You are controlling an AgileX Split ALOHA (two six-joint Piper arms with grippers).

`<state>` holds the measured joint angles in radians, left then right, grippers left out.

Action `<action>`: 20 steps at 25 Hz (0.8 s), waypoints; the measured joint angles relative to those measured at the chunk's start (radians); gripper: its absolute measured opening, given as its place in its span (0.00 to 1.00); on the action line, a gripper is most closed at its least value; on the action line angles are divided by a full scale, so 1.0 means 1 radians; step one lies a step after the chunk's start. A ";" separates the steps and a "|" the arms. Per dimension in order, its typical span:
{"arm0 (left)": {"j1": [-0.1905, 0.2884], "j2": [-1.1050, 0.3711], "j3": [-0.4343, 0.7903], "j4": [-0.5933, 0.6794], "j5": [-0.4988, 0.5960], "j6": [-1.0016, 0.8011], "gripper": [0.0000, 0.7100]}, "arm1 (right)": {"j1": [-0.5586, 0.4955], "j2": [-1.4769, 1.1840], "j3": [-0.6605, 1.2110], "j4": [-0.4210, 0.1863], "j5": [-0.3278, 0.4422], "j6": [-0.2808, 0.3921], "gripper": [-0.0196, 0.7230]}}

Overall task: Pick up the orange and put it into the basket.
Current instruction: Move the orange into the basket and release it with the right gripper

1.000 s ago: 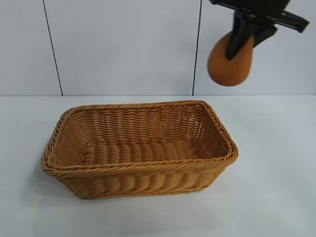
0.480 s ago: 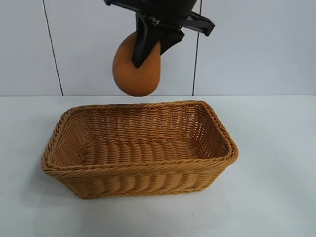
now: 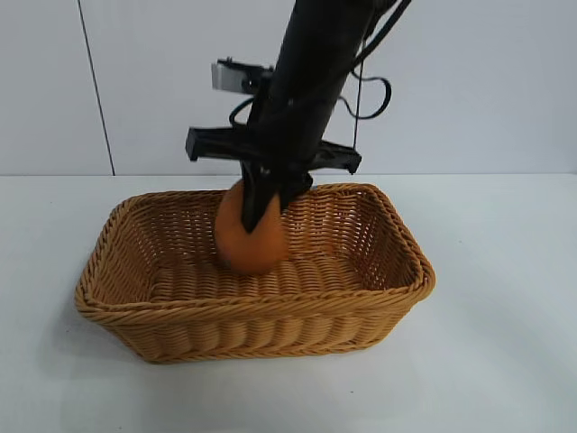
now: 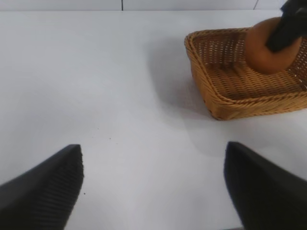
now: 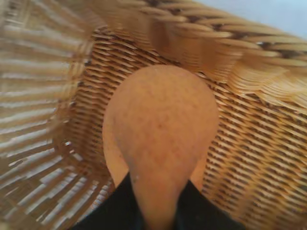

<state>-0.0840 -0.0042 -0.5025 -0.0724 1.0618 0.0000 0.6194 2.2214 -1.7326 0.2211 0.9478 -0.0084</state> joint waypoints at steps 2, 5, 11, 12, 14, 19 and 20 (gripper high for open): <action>0.000 0.000 0.000 0.000 0.000 0.000 0.81 | 0.000 0.018 0.001 0.002 0.000 0.000 0.08; 0.000 0.000 0.000 0.000 0.000 0.000 0.81 | 0.000 0.020 0.001 0.006 -0.003 0.000 0.08; 0.000 0.000 0.000 -0.001 0.000 0.000 0.81 | 0.000 0.019 0.001 0.009 0.015 0.000 0.26; 0.000 0.000 0.000 -0.002 0.000 0.000 0.81 | 0.000 0.019 0.001 0.009 0.020 0.000 0.40; 0.000 0.000 0.000 -0.002 0.000 0.000 0.81 | 0.000 0.018 -0.002 0.011 0.045 0.000 0.68; 0.000 0.000 0.000 -0.003 0.002 0.000 0.81 | 0.000 -0.017 -0.008 -0.005 0.076 -0.001 0.94; 0.000 0.000 0.000 -0.003 0.002 0.000 0.81 | 0.000 -0.027 -0.019 -0.015 0.086 -0.001 0.95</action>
<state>-0.0840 -0.0042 -0.5025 -0.0750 1.0642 0.0000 0.6194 2.1945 -1.7515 0.2059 1.0336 -0.0093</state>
